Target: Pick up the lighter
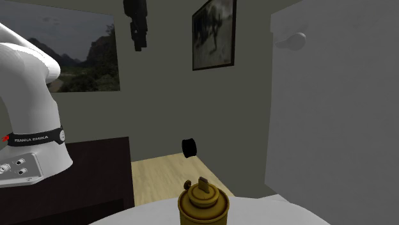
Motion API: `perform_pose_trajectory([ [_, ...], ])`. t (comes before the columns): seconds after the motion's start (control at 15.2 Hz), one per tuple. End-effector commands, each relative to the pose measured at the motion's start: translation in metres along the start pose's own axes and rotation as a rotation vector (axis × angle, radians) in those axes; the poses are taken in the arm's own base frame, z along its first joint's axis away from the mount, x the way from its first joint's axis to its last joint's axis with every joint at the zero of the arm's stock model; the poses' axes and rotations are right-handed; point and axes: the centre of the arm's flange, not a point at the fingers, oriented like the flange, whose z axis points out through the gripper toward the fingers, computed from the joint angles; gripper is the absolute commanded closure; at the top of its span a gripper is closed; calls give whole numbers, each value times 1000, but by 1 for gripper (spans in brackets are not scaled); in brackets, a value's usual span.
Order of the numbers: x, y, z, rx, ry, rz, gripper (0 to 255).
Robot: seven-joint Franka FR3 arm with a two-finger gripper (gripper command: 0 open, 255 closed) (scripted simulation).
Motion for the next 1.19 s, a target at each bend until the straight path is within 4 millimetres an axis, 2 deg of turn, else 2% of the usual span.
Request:
perform_pose_trajectory([
  [0.0,0,0,0,0,0,0,0],
  [1.12,23,208,108,70,-75,52,0],
])
